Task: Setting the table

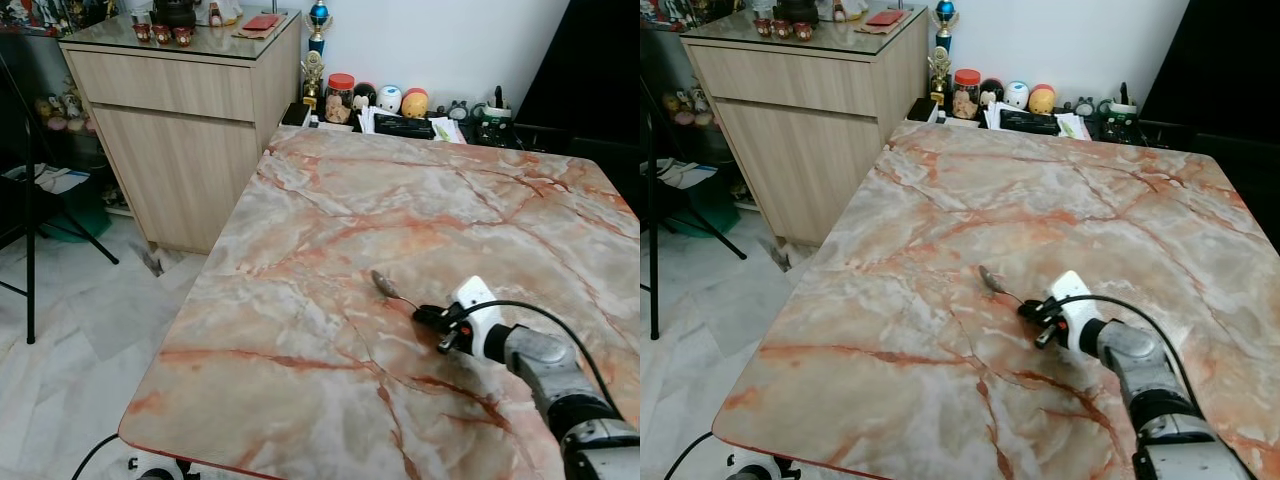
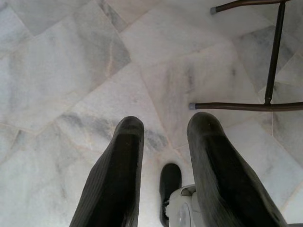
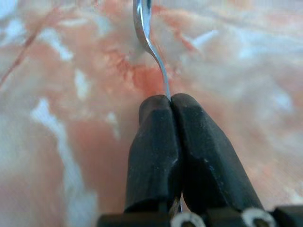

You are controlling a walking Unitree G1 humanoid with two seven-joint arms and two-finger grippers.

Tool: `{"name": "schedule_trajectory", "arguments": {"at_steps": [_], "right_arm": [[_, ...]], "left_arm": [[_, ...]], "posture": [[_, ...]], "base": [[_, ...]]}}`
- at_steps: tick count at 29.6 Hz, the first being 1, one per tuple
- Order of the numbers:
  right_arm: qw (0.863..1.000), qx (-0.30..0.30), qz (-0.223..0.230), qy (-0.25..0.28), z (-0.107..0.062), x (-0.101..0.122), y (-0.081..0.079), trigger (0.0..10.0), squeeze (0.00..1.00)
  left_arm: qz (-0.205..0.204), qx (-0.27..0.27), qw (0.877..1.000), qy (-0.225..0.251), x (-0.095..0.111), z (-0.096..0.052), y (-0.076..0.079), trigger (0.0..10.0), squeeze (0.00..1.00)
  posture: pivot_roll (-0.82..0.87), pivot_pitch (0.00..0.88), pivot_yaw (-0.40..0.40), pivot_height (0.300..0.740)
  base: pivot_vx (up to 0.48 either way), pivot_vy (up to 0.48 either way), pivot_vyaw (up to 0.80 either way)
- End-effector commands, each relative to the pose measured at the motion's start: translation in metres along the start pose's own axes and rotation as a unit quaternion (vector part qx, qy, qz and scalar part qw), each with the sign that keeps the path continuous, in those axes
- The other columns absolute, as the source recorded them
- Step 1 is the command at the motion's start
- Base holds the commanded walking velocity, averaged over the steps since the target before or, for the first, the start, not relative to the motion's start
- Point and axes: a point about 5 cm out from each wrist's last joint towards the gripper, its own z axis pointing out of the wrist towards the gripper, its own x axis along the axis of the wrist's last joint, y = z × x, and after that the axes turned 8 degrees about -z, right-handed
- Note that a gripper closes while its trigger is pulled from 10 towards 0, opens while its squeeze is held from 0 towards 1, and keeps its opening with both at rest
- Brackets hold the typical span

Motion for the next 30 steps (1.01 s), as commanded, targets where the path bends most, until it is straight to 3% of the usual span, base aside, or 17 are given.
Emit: {"name": "schedule_trajectory", "arguments": {"at_steps": [1,3,4,6,8,14,16,18,23,30], "right_arm": [[0.999,-0.042,0.014,0.015,0.001,0.0,0.0,10.0,0.0],[0.993,-0.105,0.02,0.055,0.003,0.01,0.005,10.0,0.0],[0.971,-0.196,0.054,0.124,0.003,0.024,0.009,10.0,0.0],[0.955,-0.239,0.076,0.157,0.001,0.029,0.007,10.0,0.0],[0.932,-0.294,0.111,0.183,-0.001,0.027,-0.007,10.0,0.0],[0.917,-0.326,0.117,0.2,-0.002,0.027,-0.03,10.0,0.0],[0.893,-0.379,0.115,0.213,-0.013,0.029,-0.042,10.0,0.0],[0.881,-0.405,0.115,0.214,-0.021,0.029,-0.046,10.0,0.0],[0.874,-0.427,0.102,0.207,-0.034,0.027,-0.052,10.0,0.0],[0.872,-0.435,0.099,0.204,-0.034,0.035,-0.046,10.0,0.0]], "left_arm": [[0.007,0.003,1.0,-0.008,-0.003,-0.001,-0.001,10.0,0.0],[0.01,0.005,1.0,-0.011,-0.005,-0.002,-0.001,10.0,0.0],[0.011,0.002,1.0,-0.012,-0.007,-0.002,0.0,10.0,0.0],[0.011,0.001,1.0,-0.013,-0.008,-0.003,0.0,10.0,0.0],[0.012,0.001,1.0,-0.015,-0.01,-0.004,-0.001,10.0,0.0],[0.014,0.002,1.0,-0.019,-0.013,-0.006,-0.004,10.0,0.0],[0.016,0.0,1.0,-0.022,-0.017,-0.009,-0.006,10.0,0.0],[0.017,0.001,1.0,-0.023,-0.02,-0.011,-0.008,10.0,0.0],[0.024,0.0,0.999,-0.029,-0.027,-0.015,-0.01,10.0,0.0],[0.02,-0.002,0.999,-0.029,-0.027,-0.014,-0.008,10.0,0.0]], "posture": [[0.17,0.0,-0.053,0.74],[0.17,0.0,-0.053,0.74],[0.16,0.0,-0.054,0.74],[0.16,0.0,-0.054,0.74],[0.16,0.0,-0.056,0.74],[0.16,0.0,-0.06,0.74],[0.16,0.0,-0.065,0.74],[0.16,0.0,-0.066,0.74],[0.15,0.0,-0.065,0.74],[0.15,0.0,-0.073,0.74]], "base": [[0.0,0.0,0.0],[0.0,0.0,0.0],[0.0,0.0,0.0],[0.0,0.0,0.0],[0.0,0.0,0.0],[0.0,0.0,0.0],[0.0,0.0,0.0],[0.0,0.0,0.0],[0.0,0.0,0.0],[0.0,0.0,0.0]]}}
